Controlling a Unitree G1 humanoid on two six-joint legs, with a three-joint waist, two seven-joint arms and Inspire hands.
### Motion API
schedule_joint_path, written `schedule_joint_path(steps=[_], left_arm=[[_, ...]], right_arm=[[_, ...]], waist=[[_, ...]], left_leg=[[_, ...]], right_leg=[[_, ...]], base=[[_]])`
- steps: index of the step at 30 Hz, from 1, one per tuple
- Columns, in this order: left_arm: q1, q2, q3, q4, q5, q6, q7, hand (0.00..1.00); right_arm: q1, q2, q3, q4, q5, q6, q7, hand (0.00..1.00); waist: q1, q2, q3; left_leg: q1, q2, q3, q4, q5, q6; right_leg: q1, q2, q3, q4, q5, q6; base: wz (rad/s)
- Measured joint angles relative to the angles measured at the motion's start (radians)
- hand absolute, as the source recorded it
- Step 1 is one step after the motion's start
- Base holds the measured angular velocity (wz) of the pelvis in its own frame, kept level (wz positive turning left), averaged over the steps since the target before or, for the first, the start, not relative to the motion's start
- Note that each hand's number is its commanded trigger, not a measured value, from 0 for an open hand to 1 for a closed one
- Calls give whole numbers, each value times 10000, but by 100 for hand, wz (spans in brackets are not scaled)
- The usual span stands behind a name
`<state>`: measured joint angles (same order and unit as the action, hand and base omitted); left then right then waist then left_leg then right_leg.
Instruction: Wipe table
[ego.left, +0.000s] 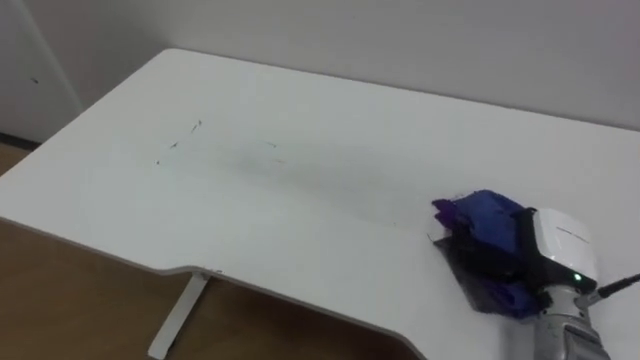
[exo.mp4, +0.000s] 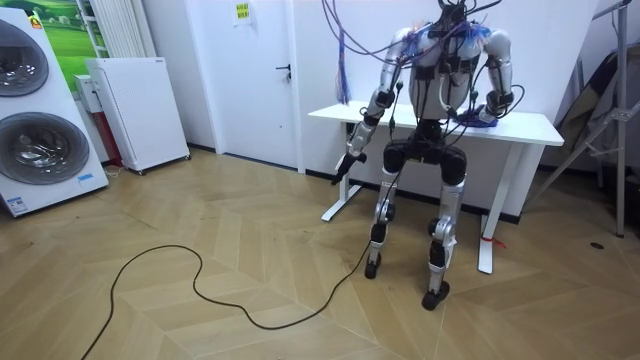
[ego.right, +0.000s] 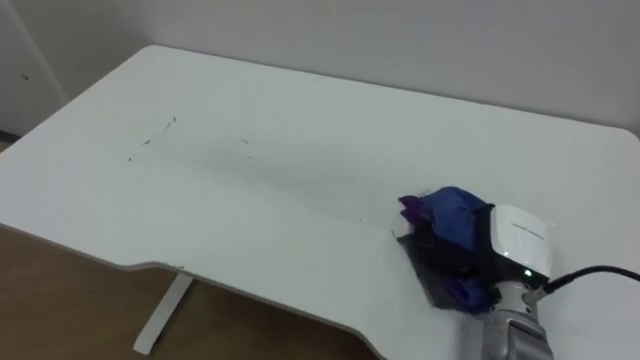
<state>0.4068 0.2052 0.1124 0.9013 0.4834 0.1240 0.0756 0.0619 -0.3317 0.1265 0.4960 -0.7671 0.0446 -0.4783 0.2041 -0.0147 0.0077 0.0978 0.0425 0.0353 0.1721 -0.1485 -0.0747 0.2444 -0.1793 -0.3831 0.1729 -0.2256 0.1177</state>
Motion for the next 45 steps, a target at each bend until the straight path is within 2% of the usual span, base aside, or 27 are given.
schedule_joint_path(steps=[4, 6, 7, 8, 10, 13, 16, 18, 19, 20, 21, 22, 23, 25, 28, 29, 31, 33, 35, 37, 41, 45], left_arm=[[-35, -43, 36, -131, -5, -2, -2, 0], [-82, -78, 27, -272, -45, -32, -5, 0], [-171, -97, 19, -278, -126, -79, -5, 0], [-236, -123, 19, -279, -129, -127, -4, 0], [-287, -204, 18, -322, -118, -166, -3, 0], [-330, -297, 17, -326, -111, -166, -3, 0], [-418, -344, 19, -323, -107, -167, -4, 0], [-421, -344, 22, -315, -111, -166, -3, 0], [-438, -344, 28, -296, -110, -165, -3, 0], [-455, -345, 26, -296, -109, -166, -4, 0], [-459, -346, 26, -301, -110, -168, -3, 0], [-453, -345, 33, -313, -118, -171, -4, 0], [-431, -345, 35, -370, -137, -171, -3, 0], [-455, -344, 34, -405, -165, -173, -3, 0], [-511, -339, 34, -467, -184, -213, -4, 0], [-550, -340, 30, -466, -170, -215, -4, 0], [-592, -340, 30, -419, -168, -217, -3, 0], [-601, -340, 34, -366, -178, -214, -3, 0], [-633, -348, 39, -369, -184, -211, -6, 0], [-662, -347, 67, -369, -181, -207, -6, 0], [-654, -349, 71, -369, -185, -203, -6, 0], [-650, -348, 133, -375, -188, -203, -13, 0]], right_arm=[[0, 118, -2, -133, -142, -4, -19, 0], [-1, 134, -5, -188, -86, -9, -6, 0], [-17, 131, -7, -233, -1, -19, -3, 0], [-16, 132, -10, -329, 45, -20, 8, 0], [-16, 132, -25, -541, 42, -91, 13, 0], [-16, 146, -75, -693, -179, -346, 18, 0], [-16, 142, -412, -980, -256, -447, 35, 0], [-16, 143, -709, -1237, -264, -491, 34, 53], [-23, 138, -889, -1295, -210, -542, 10, 44], [-25, 140, -1058, -1300, -208, -563, 7, 14], [-25, 139, -1134, -1301, -208, -564, -1, 14], [-27, 138, -1226, -1319, -203, -563, -24, 60], [-27, 138, -1296, -1423, -191, -563, -24, 100], [-27, 138, -1423, -1655, -137, -569, -45, 100], [-27, 133, -1548, -1783, 15, -594, -264, 100], [-27, 134, -1547, -1784, 115, -620, -341, 39], [-27, 135, -1546, -1784, 316, -686, -383, 0], [-27, 136, -1548, -1784, 427, -702, -493, 0], [-27, 137, -1559, -1895, 452, -700, -646, 0], [-27, 139, -1559, -2002, 441, -737, -762, 0], [-28, 137, -1611, -2336, 507, -738, -868, 0], [-54, 137, -1721, -2697, 515, -738, -868, 0]], waist=[[-20, -67, -10], [-56, -80, 42], [-71, -166, 19], [-90, -118, 48], [-183, -107, 51], [-397, -67, 40], [-479, -2, -18], [-580, -26, -36], [-603, -49, -68], [-633, -105, -92], [-636, -114, -98], [-642, -154, -116], [-643, -200, -105], [-669, -273, -74], [-710, -366, -67], [-707, -407, -37], [-706, -418, 10], [-689, -379, 25], [-639, -353, 3], [-643, -292, 25], [-646, -131, -13], [-673, -105, -36]], left_leg=[[26, 0, 114, -50, -1, 1], [14, 0, 130, -43, -2, 3], [5, 0, 132, -41, -2, 3], [-17, 0, 144, -39, -2, 4], [-19, 0, 167, -19, -8, 14], [-18, -1, 197, 5, -14, 24], [-10, 0, 223, -4, -12, 26], [-14, 0, 234, -11, -12, 27], [-19, 0, 235, -11, -12, 27], [-15, 0, 246, -12, -11, 29], [-4, 0, 256, -11, -10, 30], [10, 0, 304, -12, -9, 31], [20, 0, 368, -10, -9, 32], [30, 0, 422, -6, -9, 32], [52, 8, 442, 1, -10, 33], [70, 9, 448, -5, -10, 33], [92, 9, 466, -5, -26, 50], [124, 9, 501, -6, -47, 70], [83, 9, 536, -6, -61, 77], [74, 9, 542, -6, -63, 81], [72, 9, 570, -61, -62, 83], [21, 9, 566, -53, -60, 86]], right_leg=[[-69, -23, 102, 0, 2, 1], [-80, -29, 113, 3, 3, 2], [-101, -34, 118, 23, 4, 2], [-135, -40, 127, 41, 3, 3], [-187, -58, 178, 133, 3, 3], [-196, -67, 210, 153, 2, 4], [-234, -68, 264, 179, 0, 7], [-271, -70, 292, 188, 0, 8], [-296, -72, 304, 218, 0, 8], [-328, -81, 330, 275, 0, 9], [-341, -88, 342, 312, 0, 8], [-353, -98, 386, 322, 0, 8], [-379, -101, 462, 323, 0, 8], [-400, -103, 520, 321, 0, 8], [-397, -104, 548, 322, 0, 8], [-396, -102, 582, 323, 0, 8], [-398, -101, 647, 334, 1, 9], [-405, -101, 727, 344, 6, 18], [-535, -101, 834, 403, 7, 18], [-554, -101, 844, 412, 10, 19], [-654, -101, 897, 470, 9, 19], [-704, -103, 889, 475, 10, 18]], base=[[-8], [-2], [0], [-3], [-4], [-1], [-5], [-5], [-3], [-3], [-5], [-11], [-13], [-10], [-5], [-5], [-8], [-10], [-11], [-3], [-2], [0]])
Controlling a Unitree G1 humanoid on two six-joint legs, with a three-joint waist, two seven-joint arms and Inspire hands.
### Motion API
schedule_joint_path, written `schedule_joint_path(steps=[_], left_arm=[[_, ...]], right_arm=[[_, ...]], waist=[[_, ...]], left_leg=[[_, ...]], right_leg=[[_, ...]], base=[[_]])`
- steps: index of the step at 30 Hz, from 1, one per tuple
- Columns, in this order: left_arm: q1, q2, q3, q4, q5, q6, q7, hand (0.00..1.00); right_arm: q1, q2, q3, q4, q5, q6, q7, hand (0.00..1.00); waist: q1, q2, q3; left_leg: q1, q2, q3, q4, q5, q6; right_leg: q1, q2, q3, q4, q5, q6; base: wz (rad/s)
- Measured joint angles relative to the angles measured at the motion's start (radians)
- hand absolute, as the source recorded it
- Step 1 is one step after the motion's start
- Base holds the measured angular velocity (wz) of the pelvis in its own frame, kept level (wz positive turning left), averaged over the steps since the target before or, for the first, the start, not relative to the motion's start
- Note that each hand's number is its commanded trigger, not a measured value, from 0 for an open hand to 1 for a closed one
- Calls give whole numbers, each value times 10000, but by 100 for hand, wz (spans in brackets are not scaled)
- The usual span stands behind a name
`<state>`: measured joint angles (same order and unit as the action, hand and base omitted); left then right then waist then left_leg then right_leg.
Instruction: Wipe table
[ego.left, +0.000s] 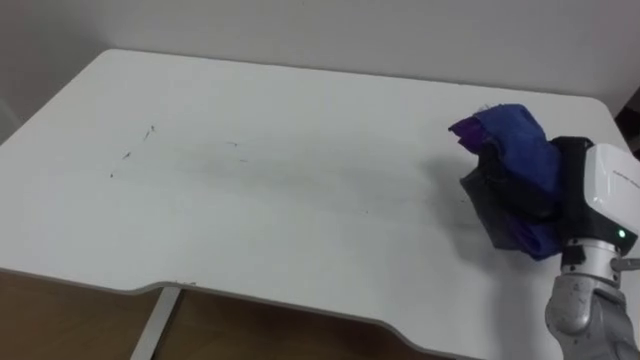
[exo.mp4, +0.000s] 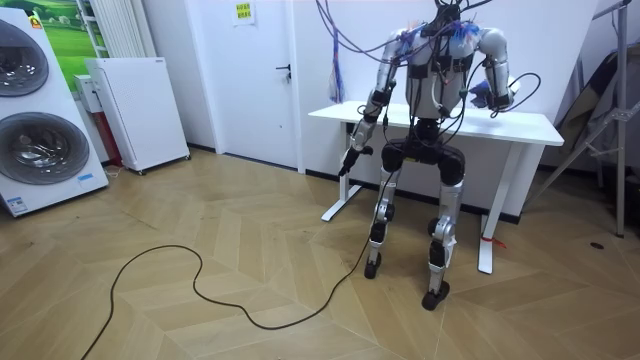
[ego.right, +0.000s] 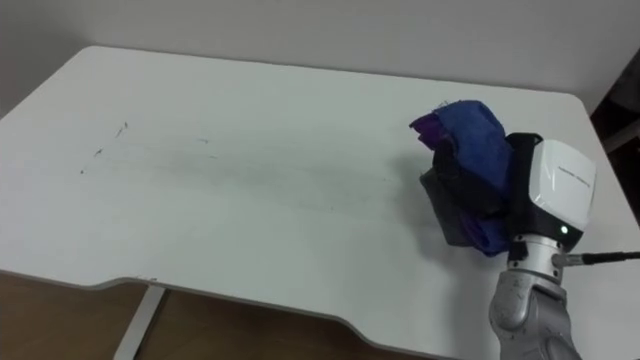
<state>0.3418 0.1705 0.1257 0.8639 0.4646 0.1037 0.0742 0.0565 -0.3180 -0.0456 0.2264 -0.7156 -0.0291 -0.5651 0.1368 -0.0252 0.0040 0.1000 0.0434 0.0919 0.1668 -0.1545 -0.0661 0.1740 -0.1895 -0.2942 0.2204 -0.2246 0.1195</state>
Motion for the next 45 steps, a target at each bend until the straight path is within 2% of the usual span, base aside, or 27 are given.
schedule_joint_path(steps=[7, 19, 20, 27, 28, 29, 30, 36, 45], left_arm=[[-2, 0, 8, 5, -10, 2, -211, 0], [69, 0, 300, -5, 7, 5, -467, 0], [46, 0, 301, -7, 4, 1, -467, 0], [81, 1, 318, -19, -8, -2, -422, 0], [142, 1, 318, -18, -9, -2, -384, 0], [186, 1, 317, -18, -9, -2, -357, 0], [206, 1, 315, -18, -10, -2, -352, 0], [316, 1, 313, -17, -11, -3, -337, 0], [99, 1, 316, -17, -19, -26, -338, 0]], right_arm=[[-203, 0, -183, -119, 41, 12, 18, 0], [-250, -36, -977, -1066, -406, 19, 18, 0], [-249, -35, -973, -1101, -404, 18, 18, 100], [-241, -30, -973, -1105, -310, 18, -1, 100], [-209, -30, -971, -1105, -312, 18, -16, 92], [-143, -29, -966, -1098, -312, 18, -50, 44], [-116, -28, -961, -1093, -312, 18, -66, 0], [-59, -23, -965, -880, -306, 18, -200, 0], [-28, -23, -980, -849, -308, -58, -341, 0]], waist=[[-27, -200, 56], [-247, -253, -19], [-266, -258, -22], [-354, -259, -25], [-383, -264, -24], [-395, -270, -24], [-412, -271, -23], [-551, -283, -14], [-593, -272, -6]], left_leg=[[-25, 0, -4, 10, 0, 0], [-36, 0, -35, 0, -2, -3], [-26, 0, -34, -1, -2, -3], [-26, 0, -35, 1, -2, -3], [-25, 0, -41, 2, -2, -3], [-25, 0, -43, 4, -2, -3], [-26, 0, -44, 4, -2, -3], [-25, 0, -45, 11, -2, -3], [-30, 0, -40, 11, -3, -3]], right_leg=[[-2, -2, -79, -6, 0, 0], [-6, -2, -110, -3, -1, 1], [-5, -2, -109, -3, -1, 1], [-2, -2, -115, -2, -1, 1], [3, -2, -120, -2, 0, 1], [4, -2, -123, -1, 0, 1], [4, -2, -124, -1, 0, 1], [4, -3, -123, 0, 0, 1], [-3, -3, -120, 2, -1, 1]], base=[[0], [0], [0], [0], [0], [0], [0], [0], [0]])
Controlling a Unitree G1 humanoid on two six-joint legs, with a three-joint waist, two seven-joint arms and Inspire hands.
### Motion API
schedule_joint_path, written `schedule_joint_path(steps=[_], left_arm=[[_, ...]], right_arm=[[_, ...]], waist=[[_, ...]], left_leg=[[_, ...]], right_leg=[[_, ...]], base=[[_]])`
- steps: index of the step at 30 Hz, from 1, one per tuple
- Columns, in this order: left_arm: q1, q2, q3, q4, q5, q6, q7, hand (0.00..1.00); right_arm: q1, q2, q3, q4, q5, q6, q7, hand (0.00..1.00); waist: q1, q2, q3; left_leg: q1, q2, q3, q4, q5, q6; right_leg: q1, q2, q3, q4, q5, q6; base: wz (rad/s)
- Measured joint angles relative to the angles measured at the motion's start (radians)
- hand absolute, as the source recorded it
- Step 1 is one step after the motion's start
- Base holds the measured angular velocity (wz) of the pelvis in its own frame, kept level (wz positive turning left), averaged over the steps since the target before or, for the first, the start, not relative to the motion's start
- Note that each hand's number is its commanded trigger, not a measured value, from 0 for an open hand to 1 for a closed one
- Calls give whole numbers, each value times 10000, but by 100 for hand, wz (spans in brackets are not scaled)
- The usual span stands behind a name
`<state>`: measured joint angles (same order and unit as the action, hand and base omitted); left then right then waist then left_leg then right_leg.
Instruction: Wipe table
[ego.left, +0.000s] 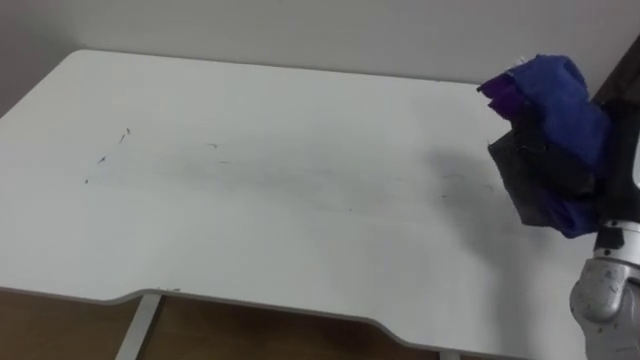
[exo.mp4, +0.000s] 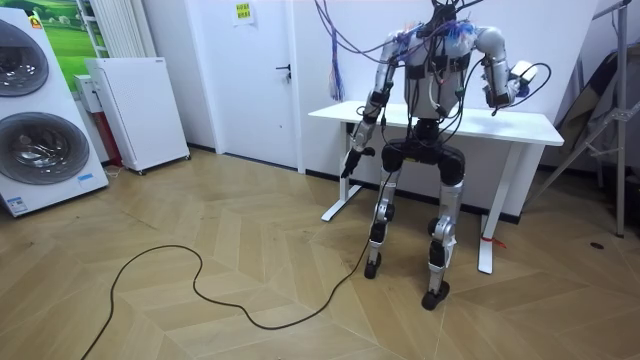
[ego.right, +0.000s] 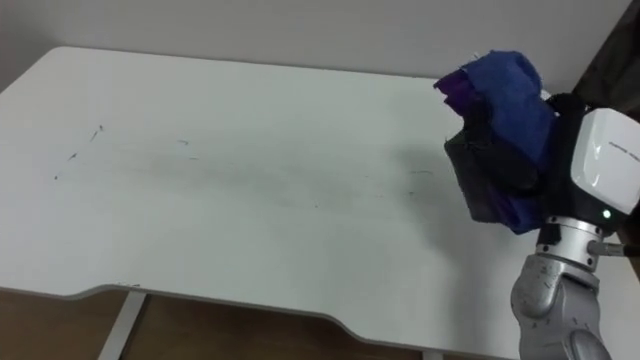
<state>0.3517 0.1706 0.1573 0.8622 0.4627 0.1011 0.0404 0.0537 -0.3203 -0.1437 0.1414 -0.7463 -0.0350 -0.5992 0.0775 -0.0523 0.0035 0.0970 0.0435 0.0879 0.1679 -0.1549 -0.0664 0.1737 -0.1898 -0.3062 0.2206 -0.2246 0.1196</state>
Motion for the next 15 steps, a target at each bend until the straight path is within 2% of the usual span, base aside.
schedule_joint_path(steps=[9, 15], left_arm=[[-39, 0, 176, 13, -2, 1, -148, 0], [90, 5, 669, 13, 10, -73, -304, 0]], right_arm=[[182, -5, -491, 150, 315, 1, 3, 0], [528, -25, -1214, 458, 335, -75, 6, 0]], waist=[[-102, -58, 1], [-206, -63, -8]], left_leg=[[-4, 0, 13, -1, -3, 3], [-15, 0, 12, -6, -2, 3]], right_leg=[[-12, -3, 16, -12, 0, 0], [-17, -3, 17, -37, -1, 2]], base=[[0], [0]])
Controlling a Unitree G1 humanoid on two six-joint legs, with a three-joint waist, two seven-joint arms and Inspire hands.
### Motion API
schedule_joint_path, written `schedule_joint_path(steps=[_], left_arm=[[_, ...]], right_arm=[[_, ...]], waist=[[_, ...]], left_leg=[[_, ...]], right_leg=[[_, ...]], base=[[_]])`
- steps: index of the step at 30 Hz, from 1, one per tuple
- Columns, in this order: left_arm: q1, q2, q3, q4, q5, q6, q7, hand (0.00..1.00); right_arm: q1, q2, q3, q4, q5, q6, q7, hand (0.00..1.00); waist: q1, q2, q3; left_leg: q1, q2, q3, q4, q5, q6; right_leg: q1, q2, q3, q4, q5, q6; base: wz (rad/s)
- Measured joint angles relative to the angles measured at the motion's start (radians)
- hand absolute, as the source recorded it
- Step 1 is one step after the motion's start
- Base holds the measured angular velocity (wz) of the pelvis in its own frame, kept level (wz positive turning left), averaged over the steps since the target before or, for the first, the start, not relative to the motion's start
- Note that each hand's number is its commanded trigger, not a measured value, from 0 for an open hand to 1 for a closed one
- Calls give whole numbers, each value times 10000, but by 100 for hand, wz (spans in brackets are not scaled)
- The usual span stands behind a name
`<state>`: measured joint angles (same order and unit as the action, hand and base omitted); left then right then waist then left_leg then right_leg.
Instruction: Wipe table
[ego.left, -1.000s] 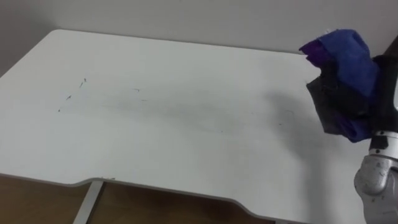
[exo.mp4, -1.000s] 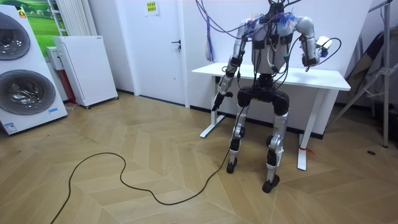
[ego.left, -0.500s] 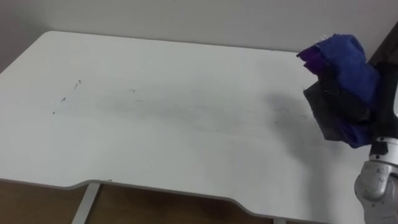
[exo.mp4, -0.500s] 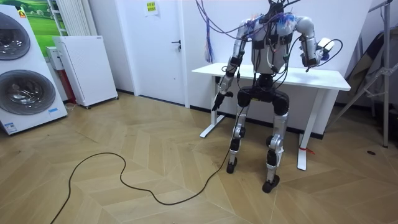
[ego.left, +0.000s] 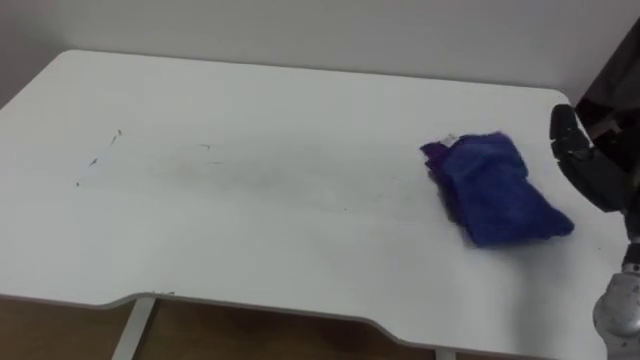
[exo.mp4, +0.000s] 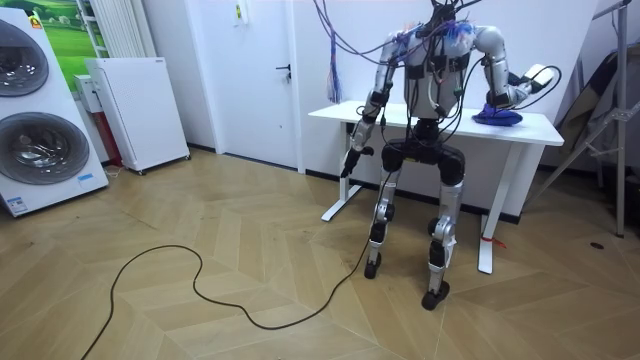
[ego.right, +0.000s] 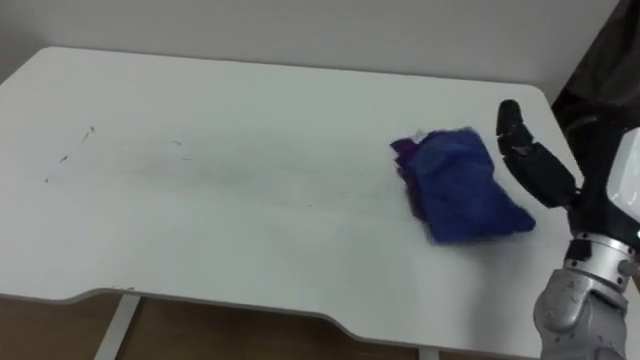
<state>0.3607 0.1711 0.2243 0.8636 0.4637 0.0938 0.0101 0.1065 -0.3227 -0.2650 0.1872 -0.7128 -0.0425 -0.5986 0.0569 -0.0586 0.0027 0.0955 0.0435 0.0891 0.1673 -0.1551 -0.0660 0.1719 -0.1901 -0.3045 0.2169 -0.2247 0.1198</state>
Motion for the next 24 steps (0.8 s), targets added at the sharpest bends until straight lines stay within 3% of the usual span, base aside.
schedule_joint_path(steps=[5, 8, 16, 21, 24], left_arm=[[92, 37, 278, -9, 5, -123, 10, 0], [98, 53, 469, -4, 1, -158, 16, 0], [268, 114, 503, 1, -12, -148, 41, 0], [302, 197, 507, -12, -15, -126, 67, 0], [312, 258, 507, -15, -10, -147, 78, 0]], right_arm=[[212, -2, -453, 425, 117, -43, -167, 0], [281, -6, -748, 1034, 432, -259, -267, 0], [557, -20, -1420, 2444, 1603, -208, -567, 0], [746, -33, -1514, 2973, 2614, -213, -832, 0], [680, -72, -1518, 4127, 3464, -226, -904, 0]], waist=[[-187, -134, -75], [-282, -166, -74], [-361, -87, -26], [-413, -121, -30], [-431, -219, -31]], left_leg=[[12, 0, 29, 73, -1, 1], [13, 0, 27, 110, -5, 8], [21, 3, 53, 337, -177, 65], [15, 3, 151, 386, -258, 72], [17, 3, 212, 467, -358, 90]], right_leg=[[37, 0, 22, 14, 2, -2], [40, -4, 35, 36, 4, -4], [30, 2, 308, 55, 15, 17], [14, 2, 438, 33, 12, 26], [11, 2, 568, 29, 7, 35]], base=[[0], [0], [-7], [-5], [-5]])
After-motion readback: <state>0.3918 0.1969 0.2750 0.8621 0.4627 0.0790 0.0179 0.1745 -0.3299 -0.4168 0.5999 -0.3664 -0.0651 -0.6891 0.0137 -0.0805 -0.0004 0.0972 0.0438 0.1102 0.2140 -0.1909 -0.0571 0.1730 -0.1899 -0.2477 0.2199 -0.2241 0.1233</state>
